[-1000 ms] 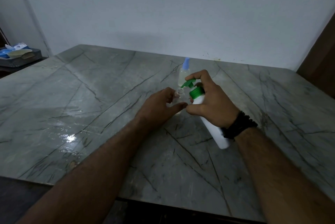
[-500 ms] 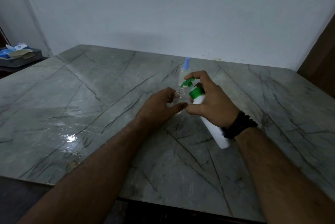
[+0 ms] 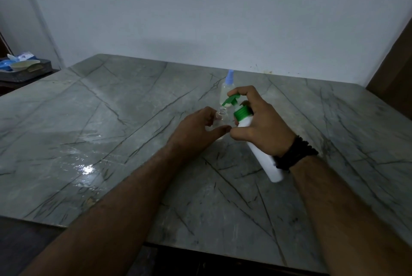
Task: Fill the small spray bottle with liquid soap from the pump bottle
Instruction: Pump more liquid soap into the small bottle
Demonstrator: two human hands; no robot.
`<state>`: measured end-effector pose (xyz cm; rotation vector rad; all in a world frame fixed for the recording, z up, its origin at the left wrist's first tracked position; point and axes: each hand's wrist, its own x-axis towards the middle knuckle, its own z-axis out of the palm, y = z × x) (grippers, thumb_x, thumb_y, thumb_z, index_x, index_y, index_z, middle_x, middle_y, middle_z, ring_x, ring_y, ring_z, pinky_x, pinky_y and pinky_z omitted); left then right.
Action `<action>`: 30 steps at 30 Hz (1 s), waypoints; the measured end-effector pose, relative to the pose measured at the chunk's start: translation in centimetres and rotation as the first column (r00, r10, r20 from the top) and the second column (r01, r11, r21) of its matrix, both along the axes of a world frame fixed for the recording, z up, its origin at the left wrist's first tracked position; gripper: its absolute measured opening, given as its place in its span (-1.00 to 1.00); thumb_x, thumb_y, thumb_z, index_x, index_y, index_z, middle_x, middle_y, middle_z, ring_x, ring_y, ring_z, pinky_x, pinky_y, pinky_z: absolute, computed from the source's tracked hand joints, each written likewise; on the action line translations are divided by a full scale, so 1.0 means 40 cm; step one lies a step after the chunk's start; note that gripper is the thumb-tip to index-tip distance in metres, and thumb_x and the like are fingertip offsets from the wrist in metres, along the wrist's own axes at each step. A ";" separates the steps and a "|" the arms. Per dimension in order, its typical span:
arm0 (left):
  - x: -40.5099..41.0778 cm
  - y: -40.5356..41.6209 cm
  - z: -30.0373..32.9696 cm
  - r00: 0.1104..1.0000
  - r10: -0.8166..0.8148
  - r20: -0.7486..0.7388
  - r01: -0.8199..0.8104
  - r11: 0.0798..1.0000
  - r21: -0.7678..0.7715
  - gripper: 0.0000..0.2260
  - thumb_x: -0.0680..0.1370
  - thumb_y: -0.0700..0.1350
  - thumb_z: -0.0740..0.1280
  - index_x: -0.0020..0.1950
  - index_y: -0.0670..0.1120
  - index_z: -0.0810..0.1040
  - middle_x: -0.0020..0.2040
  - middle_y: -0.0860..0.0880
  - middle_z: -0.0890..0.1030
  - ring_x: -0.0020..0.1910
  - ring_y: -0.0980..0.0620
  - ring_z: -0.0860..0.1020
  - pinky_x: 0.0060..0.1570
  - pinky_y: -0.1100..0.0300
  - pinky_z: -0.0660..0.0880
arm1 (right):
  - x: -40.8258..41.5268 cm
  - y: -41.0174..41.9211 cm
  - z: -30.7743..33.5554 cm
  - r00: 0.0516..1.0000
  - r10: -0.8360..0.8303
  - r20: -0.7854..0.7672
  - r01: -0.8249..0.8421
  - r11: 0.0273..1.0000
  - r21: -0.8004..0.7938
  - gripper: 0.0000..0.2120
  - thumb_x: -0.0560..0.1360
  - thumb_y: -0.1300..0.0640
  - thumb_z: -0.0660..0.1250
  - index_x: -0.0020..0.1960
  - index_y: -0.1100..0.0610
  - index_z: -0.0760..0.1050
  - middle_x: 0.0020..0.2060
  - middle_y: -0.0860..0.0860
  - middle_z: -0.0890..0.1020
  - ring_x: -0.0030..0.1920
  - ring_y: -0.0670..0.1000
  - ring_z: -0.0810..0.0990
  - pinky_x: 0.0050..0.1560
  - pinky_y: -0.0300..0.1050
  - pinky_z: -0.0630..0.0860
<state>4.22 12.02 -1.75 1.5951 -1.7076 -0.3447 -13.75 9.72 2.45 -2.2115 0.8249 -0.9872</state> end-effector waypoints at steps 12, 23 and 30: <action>0.001 -0.004 -0.003 1.000 0.011 0.010 -0.011 1.000 0.006 -0.62 0.45 0.21 0.39 0.15 0.04 0.49 0.07 0.06 0.57 -0.02 0.13 0.51 -0.06 0.21 0.47 | -0.003 0.001 0.003 1.000 -0.003 0.000 0.003 1.000 0.005 -0.32 0.29 0.33 0.52 0.32 0.05 0.34 -0.18 -0.13 0.55 -0.28 -0.19 0.56 -0.24 -0.38 0.45; 0.001 -0.002 -0.004 1.000 0.005 0.005 -0.005 1.000 -0.003 -0.62 0.45 0.20 0.39 0.16 0.03 0.50 0.08 0.04 0.59 0.00 0.12 0.53 -0.02 0.17 0.49 | 0.000 0.002 0.003 1.000 0.000 -0.021 0.000 1.000 0.011 -0.33 0.30 0.31 0.52 0.31 0.02 0.33 -0.15 -0.12 0.56 -0.25 -0.22 0.57 -0.23 -0.39 0.47; -0.001 0.002 0.000 1.000 -0.003 0.006 0.003 1.000 0.000 -0.62 0.46 0.18 0.39 0.18 0.01 0.50 0.10 0.02 0.59 0.02 0.10 0.53 0.01 0.14 0.51 | -0.003 0.001 0.005 1.000 0.011 -0.016 -0.011 1.000 0.029 -0.34 0.31 0.32 0.51 0.29 0.01 0.32 -0.14 -0.08 0.57 -0.26 -0.18 0.57 -0.23 -0.36 0.47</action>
